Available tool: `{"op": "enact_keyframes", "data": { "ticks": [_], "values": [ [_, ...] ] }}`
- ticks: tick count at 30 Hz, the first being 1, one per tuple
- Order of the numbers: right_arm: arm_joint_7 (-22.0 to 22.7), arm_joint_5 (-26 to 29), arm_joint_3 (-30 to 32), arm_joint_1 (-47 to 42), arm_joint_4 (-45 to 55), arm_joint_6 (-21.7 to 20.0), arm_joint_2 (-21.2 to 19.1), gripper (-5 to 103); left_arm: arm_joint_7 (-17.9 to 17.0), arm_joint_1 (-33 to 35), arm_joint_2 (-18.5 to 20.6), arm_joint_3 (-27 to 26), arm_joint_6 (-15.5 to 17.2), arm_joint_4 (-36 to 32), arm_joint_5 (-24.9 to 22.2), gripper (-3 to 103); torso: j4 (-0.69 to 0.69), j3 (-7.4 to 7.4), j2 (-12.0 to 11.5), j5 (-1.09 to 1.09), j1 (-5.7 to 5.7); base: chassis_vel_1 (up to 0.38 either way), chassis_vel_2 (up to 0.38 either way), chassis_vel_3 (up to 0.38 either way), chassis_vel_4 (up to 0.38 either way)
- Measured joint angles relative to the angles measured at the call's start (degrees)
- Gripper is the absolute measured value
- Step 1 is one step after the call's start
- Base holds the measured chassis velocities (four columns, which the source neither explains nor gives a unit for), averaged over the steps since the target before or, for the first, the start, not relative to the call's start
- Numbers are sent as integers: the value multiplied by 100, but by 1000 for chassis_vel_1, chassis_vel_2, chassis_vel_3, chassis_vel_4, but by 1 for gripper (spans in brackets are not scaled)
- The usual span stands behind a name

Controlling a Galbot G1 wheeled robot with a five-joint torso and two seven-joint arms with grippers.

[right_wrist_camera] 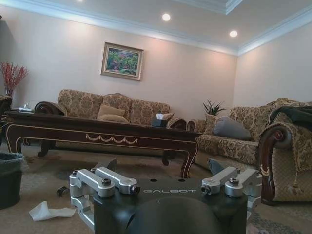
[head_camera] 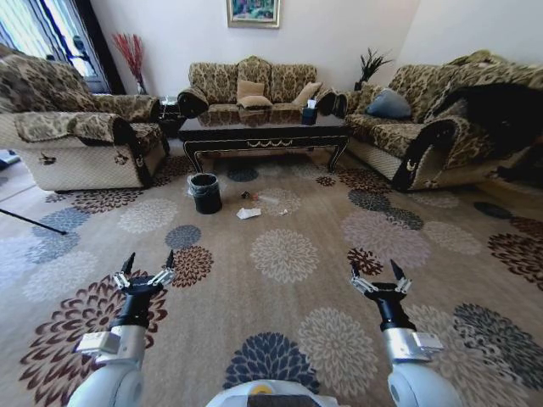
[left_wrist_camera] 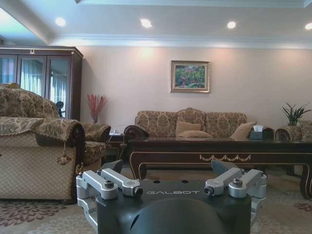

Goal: Move to the front of the table and pick up the trash from the floor, then place it into the trash bin.

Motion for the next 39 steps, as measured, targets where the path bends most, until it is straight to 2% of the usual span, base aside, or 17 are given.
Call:
{"op": "enact_keyframes", "data": {
  "ticks": [5, 7, 10, 14, 17, 20, 22, 23, 25, 31, 39],
  "values": [
    [45, -14, -21, 0, -22, 30, 15, 100, -8, 1, -9, 40, -172, 83, 28, 100, 0, -73, -93, 0, -18, 0, 0, 0, 0],
    [160, -16, -43, 0, -27, 49, 19, 100, -21, 1, -13, 46, -210, 118, 70, 100, 0, -80, -103, 0, -20, 0, 0, 0, 0],
    [627, 128, -116, 10, -56, 210, 35, 100, -99, -4, -16, 49, -249, 234, 183, 100, 0, -88, -115, 0, -21, 0, 0, 0, 0],
    [676, 168, -95, 13, -89, 337, 34, 100, -157, -8, -15, 60, -253, 352, 295, 100, 0, -86, -114, 0, -21, 0, 0, 0, 0],
    [553, 183, -48, 16, -124, 464, 31, 100, -175, -8, -30, 86, -264, 411, 369, 100, 0, -82, -109, 0, -21, 0, 0, 0, 0],
    [-43, 302, 35, 3, -230, 781, 6, 100, -183, -2, -64, 113, -312, 482, 452, 100, 0, -74, -98, 0, -21, 0, 0, 0, 0],
    [-105, 303, 42, 0, -242, 821, 5, 100, -182, 2, -65, 114, -318, 485, 453, 100, 0, -73, -97, 0, -21, 0, 0, 0, 0],
    [-360, 268, 59, -10, -303, 989, 3, 100, -179, 17, -67, 105, -346, 495, 453, 100, 0, -70, -92, 1, -21, 0, 0, 0, 0],
    [-527, 208, 58, -18, -360, 1098, 13, 100, -171, 33, -67, 91, -377, 509, 448, 100, 0, -66, -87, 0, -20, 0, 0, 0, 0],
    [-767, 112, 6, -21, -475, 1294, 71, 100, -143, 91, -72, 61, -456, 560, 433, 100, 0, -58, -76, 0, -17, -3, 4, 5, -9],
    [-783, 102, 9, -13, -520, 1348, 74, 100, -141, 82, -96, 77, -463, 560, 432, 100, 0, -51, -67, 0, -14, -98, 108, 90, -98]
  ]
}}
